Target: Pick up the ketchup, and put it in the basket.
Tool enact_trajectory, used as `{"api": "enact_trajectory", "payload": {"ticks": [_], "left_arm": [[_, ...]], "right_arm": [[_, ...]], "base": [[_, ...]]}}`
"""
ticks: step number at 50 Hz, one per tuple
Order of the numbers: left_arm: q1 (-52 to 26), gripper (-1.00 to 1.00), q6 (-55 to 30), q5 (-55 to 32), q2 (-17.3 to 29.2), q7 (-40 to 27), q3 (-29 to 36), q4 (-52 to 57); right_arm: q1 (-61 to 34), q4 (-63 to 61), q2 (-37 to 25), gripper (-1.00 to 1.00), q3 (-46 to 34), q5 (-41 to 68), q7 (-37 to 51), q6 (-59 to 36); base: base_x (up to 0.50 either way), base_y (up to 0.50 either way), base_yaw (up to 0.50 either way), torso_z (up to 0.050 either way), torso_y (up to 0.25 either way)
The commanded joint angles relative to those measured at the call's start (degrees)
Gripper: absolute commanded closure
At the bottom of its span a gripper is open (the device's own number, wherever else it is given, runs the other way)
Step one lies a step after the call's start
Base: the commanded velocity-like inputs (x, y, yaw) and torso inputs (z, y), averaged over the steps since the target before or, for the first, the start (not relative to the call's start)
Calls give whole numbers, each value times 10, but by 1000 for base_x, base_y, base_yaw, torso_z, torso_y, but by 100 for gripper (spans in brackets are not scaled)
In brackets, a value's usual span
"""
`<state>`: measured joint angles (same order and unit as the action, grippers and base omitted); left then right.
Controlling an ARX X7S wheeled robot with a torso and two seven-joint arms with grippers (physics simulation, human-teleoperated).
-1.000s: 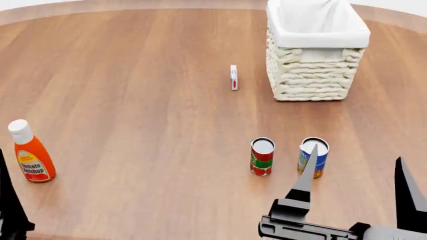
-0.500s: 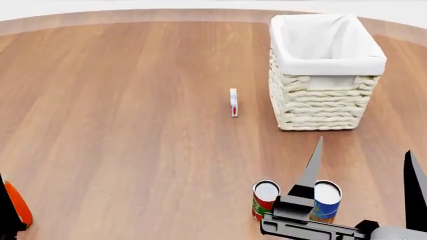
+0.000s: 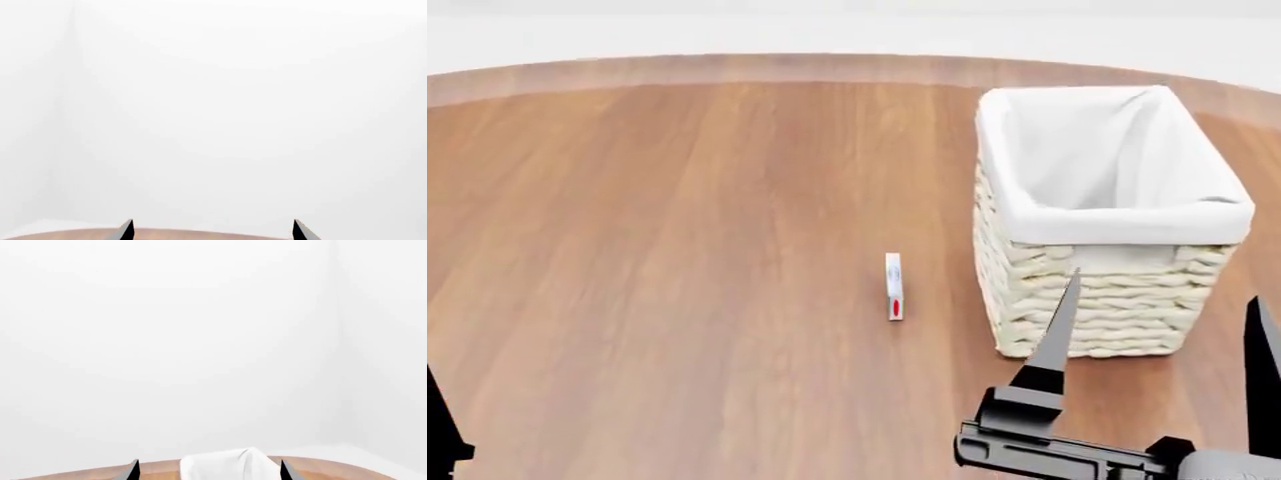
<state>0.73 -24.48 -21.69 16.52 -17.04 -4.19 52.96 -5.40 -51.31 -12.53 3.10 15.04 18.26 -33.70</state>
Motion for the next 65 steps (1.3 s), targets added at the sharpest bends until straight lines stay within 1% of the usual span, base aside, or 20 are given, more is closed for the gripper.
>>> {"api": "enact_trajectory", "payload": {"ticks": [1,10,13,30,32,33,36,41,65], "left_arm": [[-3,-100,-1,-10,8,-9,0,0],[-2,-100,11,-5,11,-10,9,-8],[-1,-100,-1,-13,16,-17,7,8],[0,-100,6,-19,25,-26,13,5],[0,-100,9,-18,26,-27,14,4],[0,-100,9,-19,26,-27,14,3],[0,-100,10,-20,28,-29,15,3],[0,-100,11,-22,30,-31,16,2],[1,-100,17,-29,41,-43,21,2]], "right_arm": [[-5,2,-8,-100,0,1,8,-2],[-2,13,-11,-100,-9,0,9,10],[-1,8,-11,-100,-13,4,11,2],[1,14,-16,-100,-16,7,20,17],[-5,12,-18,-100,-17,11,24,-2],[3,15,-13,-100,-12,12,18,31],[11,15,-15,-100,-12,15,13,47],[9,18,-12,-100,-3,32,17,43],[11,18,-20,-100,-5,50,29,51]], "base": [[500,0,0,0,0],[500,0,0,0,1],[500,0,0,0,0],[500,0,0,0,1],[438,0,0,0,0],[0,0,0,0,11],[0,0,0,0,0],[0,-74,0,0,0],[-19,-500,0,0,0]]}}
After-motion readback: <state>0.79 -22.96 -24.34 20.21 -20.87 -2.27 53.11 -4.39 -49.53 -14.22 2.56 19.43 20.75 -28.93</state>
